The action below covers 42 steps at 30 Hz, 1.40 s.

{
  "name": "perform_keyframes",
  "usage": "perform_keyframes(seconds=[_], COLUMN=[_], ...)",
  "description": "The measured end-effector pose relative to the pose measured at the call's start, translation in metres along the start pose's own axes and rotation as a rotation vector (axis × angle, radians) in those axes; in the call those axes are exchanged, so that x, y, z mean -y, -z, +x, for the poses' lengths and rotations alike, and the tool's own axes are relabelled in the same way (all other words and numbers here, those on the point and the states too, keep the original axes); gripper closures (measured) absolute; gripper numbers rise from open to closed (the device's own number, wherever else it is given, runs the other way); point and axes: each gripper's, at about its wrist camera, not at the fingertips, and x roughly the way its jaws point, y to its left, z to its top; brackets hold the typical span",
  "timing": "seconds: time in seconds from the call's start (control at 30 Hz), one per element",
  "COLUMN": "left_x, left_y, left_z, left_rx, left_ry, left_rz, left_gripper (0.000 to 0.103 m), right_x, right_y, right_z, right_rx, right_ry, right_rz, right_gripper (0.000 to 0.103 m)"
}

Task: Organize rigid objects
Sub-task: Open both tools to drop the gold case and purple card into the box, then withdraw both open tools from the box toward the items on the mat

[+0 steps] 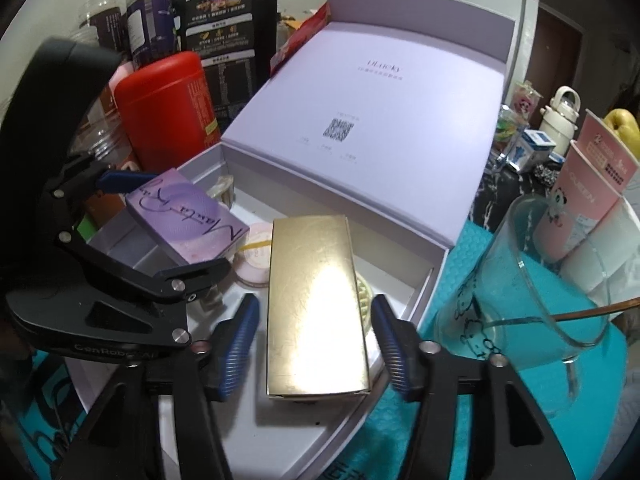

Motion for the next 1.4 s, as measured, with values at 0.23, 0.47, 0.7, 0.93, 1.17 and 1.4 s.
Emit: perform_keyframes(seconds=[0.23, 0.47, 0.7, 0.93, 1.17, 1.4], left_x=[-0.004, -0.007, -0.004, -0.006, -0.008, -0.010], left_y=[0.005, 0.005, 0.007, 0.011, 0.011, 0.013], left_z=[0.000, -0.009, -0.033, -0.061, -0.091, -0.121], left_rx=[-0.010, -0.017, 0.032, 0.079, 0.142, 0.200], left_ry=[0.053, 0.049, 0.060, 0.065, 0.057, 0.062], left_rz=[-0.032, -0.055, -0.051, -0.066, -0.081, -0.102], left_gripper=[0.005, 0.005, 0.005, 0.005, 0.005, 0.005], right_x=[0.001, 0.005, 0.006, 0.003, -0.003, -0.014], right_y=[0.002, 0.005, 0.005, 0.004, 0.000, 0.001], right_z=[-0.008, -0.024, -0.042, -0.066, -0.095, -0.123], right_rx=[0.000, 0.015, 0.036, 0.077, 0.129, 0.178], right_ry=[0.022, 0.047, 0.062, 0.080, 0.087, 0.098], right_rz=[0.001, 0.014, 0.018, 0.022, 0.022, 0.015], right_gripper=[0.043, 0.043, 0.043, 0.043, 0.043, 0.043])
